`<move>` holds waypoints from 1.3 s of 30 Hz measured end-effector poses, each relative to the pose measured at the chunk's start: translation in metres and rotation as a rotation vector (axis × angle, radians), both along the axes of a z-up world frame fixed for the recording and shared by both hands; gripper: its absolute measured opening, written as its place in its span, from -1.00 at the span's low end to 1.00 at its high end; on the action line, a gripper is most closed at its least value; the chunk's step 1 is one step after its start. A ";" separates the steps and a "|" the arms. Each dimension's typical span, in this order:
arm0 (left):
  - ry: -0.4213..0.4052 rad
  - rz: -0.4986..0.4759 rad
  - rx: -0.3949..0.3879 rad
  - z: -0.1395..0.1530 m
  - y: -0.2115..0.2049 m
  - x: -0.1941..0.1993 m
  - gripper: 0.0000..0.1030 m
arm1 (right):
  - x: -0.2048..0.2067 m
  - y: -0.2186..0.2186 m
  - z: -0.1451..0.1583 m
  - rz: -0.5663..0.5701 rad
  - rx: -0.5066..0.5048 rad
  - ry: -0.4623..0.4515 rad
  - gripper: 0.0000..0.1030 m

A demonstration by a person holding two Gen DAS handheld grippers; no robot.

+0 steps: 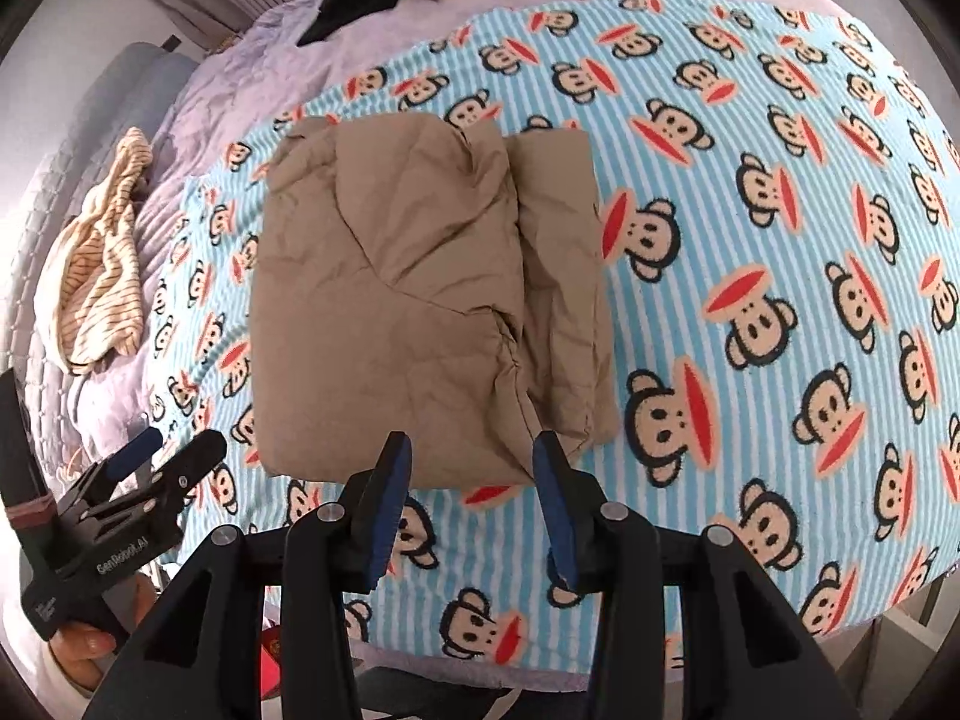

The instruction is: Fold large clothes

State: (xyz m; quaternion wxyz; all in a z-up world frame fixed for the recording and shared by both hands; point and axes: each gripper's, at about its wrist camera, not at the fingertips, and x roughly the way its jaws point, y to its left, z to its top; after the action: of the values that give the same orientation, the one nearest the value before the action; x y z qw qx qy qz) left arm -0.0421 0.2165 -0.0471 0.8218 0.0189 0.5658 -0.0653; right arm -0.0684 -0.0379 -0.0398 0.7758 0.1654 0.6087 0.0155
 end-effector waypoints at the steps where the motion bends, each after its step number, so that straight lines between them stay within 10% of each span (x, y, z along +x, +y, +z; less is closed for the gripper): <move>1: -0.005 0.001 0.004 0.004 -0.001 -0.002 1.00 | -0.001 0.000 0.002 0.002 -0.003 -0.005 -0.11; 5: -0.027 0.019 0.026 0.022 -0.003 -0.009 1.00 | -0.002 0.004 0.018 0.018 -0.044 -0.043 -0.07; 9: -0.074 0.034 0.019 0.042 -0.003 -0.013 1.00 | -0.006 0.013 0.042 0.028 -0.142 -0.135 0.64; 12: -0.113 0.053 0.016 0.055 -0.001 -0.015 1.00 | -0.009 0.017 0.059 0.022 -0.195 -0.206 0.79; 39: -0.188 0.106 0.009 0.080 0.011 -0.020 1.00 | -0.013 0.027 0.089 0.022 -0.306 -0.287 0.82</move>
State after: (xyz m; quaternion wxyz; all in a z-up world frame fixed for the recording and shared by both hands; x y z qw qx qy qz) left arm -0.0621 0.2274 0.0327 0.8733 -0.0013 0.4869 -0.0169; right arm -0.0812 -0.0107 0.0494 0.8704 0.0351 0.4891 -0.0451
